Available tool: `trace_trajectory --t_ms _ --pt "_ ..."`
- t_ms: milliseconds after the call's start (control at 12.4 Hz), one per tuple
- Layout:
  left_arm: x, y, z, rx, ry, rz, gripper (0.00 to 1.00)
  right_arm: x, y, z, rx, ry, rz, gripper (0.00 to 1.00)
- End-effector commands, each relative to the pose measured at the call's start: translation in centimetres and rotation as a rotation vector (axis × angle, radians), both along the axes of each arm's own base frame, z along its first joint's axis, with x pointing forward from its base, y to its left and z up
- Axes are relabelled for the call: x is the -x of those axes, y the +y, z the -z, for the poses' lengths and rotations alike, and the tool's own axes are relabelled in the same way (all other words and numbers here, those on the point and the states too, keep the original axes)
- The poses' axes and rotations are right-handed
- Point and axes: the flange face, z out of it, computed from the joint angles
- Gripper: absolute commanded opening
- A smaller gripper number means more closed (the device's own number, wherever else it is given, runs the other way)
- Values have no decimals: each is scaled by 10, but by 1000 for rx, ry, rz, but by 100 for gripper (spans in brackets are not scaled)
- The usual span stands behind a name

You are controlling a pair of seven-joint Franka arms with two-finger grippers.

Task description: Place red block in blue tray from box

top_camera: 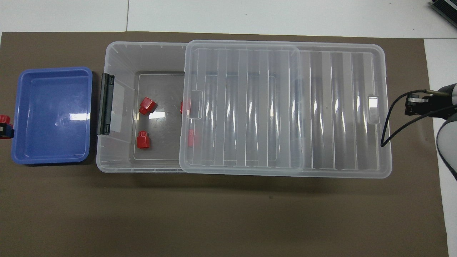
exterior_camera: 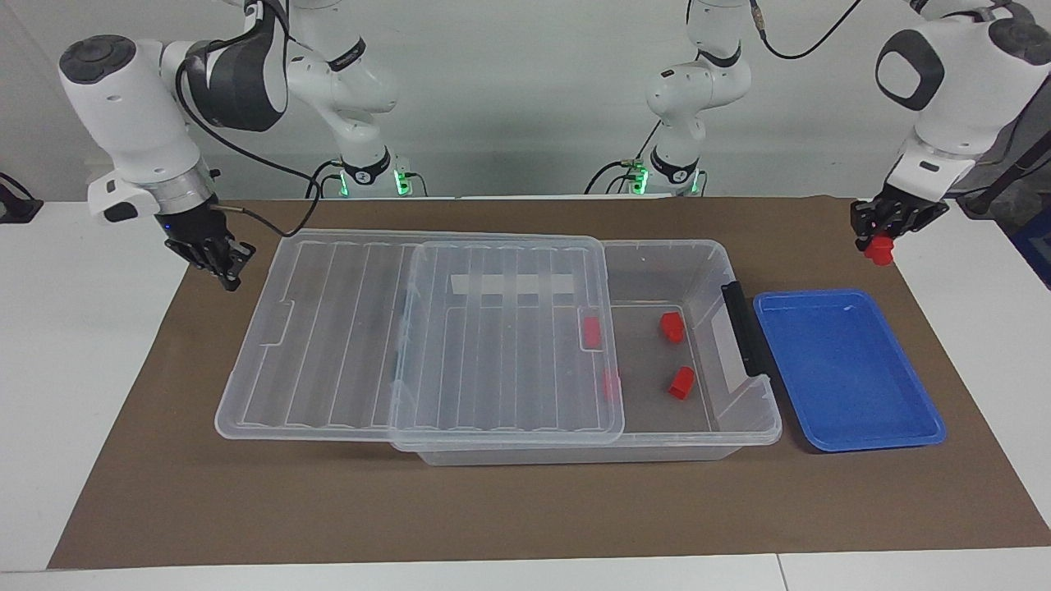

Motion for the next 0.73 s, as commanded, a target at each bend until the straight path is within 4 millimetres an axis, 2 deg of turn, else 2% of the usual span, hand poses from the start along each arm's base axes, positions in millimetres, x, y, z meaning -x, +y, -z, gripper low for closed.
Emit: trace_trajectory --t_ms 0,162,404,485,647 --pt "-8 16 55 13 -22 -10 12 -9 -11 26 8 -30 -70 0" --pt "-12 37 94 15 -60 -38 12 -18 -16 39 17 -54 -108 0" --pt "-18 24 149 37 -82 -30 12 -27 -9 66 9 -33 -129 0" --pt "-24 23 171 44 -90 -30 12 -28 -6 67 8 -33 -132 0" --pt "-33 23 204 49 -123 -50 12 -29 19 66 4 -18 -171 0"
